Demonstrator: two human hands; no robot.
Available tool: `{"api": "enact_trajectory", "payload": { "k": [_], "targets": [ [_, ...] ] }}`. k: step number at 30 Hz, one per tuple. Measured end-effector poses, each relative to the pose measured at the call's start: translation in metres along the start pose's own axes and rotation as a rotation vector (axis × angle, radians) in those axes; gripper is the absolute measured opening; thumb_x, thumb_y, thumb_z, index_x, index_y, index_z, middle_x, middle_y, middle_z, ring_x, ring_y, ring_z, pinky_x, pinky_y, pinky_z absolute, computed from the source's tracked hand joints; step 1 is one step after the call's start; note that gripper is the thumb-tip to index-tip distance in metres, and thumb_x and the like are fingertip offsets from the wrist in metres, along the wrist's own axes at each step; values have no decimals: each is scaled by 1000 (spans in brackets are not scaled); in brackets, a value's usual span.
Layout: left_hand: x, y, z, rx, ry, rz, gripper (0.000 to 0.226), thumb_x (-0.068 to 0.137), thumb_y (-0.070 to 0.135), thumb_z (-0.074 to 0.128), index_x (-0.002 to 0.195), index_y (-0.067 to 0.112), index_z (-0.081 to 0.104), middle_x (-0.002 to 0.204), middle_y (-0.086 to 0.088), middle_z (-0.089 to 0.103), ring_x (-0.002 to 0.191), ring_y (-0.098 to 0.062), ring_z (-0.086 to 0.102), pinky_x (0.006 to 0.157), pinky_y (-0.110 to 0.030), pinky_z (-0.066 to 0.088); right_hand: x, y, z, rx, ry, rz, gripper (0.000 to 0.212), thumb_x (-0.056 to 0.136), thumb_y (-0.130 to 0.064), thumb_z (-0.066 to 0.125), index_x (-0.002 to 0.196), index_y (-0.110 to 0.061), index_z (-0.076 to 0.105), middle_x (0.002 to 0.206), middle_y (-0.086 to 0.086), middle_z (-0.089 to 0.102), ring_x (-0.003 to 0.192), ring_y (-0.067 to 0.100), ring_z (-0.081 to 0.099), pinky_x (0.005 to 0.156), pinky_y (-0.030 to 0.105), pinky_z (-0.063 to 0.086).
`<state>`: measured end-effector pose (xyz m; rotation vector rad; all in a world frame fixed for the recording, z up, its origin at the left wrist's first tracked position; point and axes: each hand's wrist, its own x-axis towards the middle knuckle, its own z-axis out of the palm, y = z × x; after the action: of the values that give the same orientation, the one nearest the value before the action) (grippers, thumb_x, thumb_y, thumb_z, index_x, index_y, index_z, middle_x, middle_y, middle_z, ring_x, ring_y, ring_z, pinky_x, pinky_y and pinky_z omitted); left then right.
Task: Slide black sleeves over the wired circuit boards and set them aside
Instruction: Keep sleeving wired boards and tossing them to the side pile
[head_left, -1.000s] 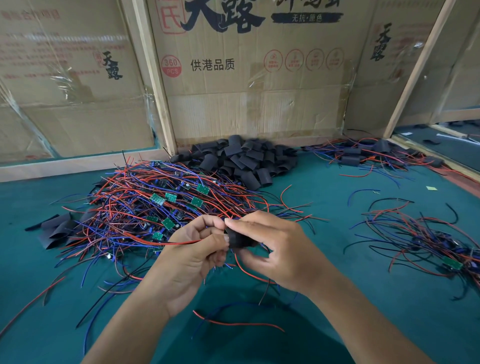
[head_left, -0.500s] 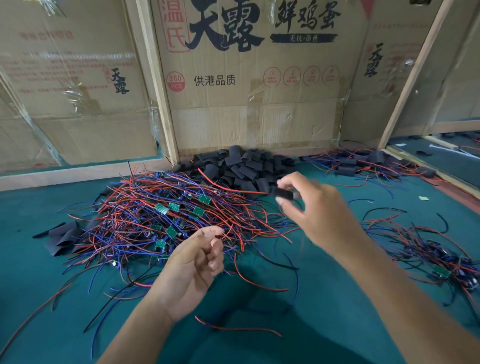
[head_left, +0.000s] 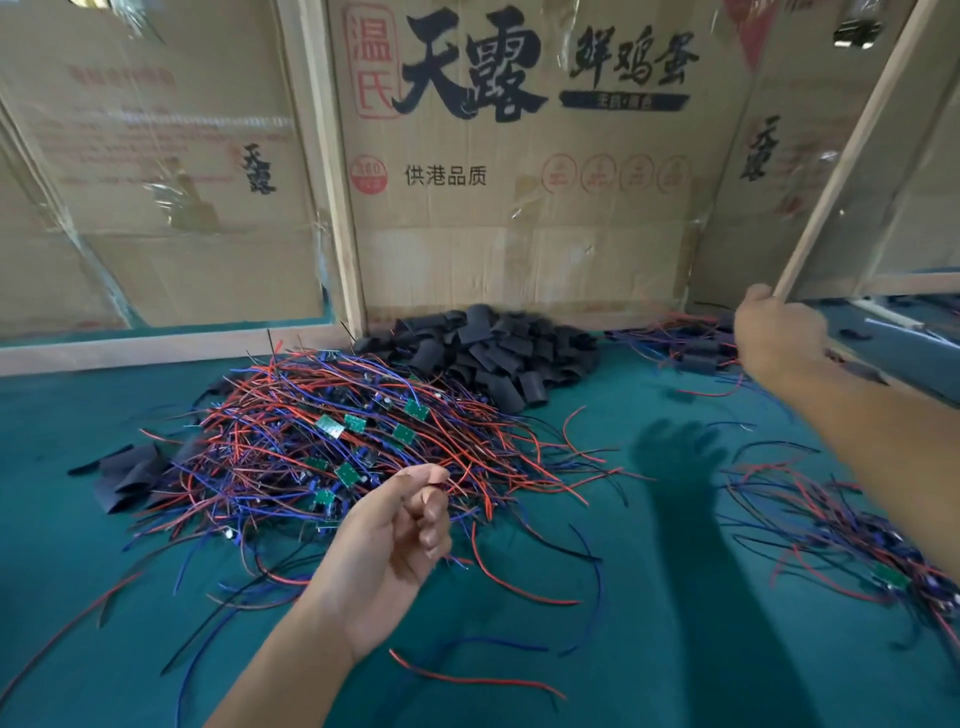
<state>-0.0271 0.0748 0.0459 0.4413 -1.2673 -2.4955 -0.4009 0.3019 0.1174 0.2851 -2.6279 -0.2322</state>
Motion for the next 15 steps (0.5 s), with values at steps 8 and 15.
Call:
{"api": "enact_trajectory", "payload": {
  "k": [8,15],
  "targets": [
    [6,-9,-5,14,-38,-9,19,80,24,61,88,7,66,65,-4,36,51,-15,30,48,-27,30,-47,-139,9,515,-326,-209,25,96,-34,54,86,-14,65,92,11,68,79,29,60,65,31,44],
    [7,-8,-5,-24,-41,-7,17,83,21,60,89,7,66,65,-3,38,51,-14,31,47,-25,29,-69,-211,3,590,-404,-323,52,85,-62,66,95,-12,55,87,4,61,76,25,60,54,31,40]
  ]
}}
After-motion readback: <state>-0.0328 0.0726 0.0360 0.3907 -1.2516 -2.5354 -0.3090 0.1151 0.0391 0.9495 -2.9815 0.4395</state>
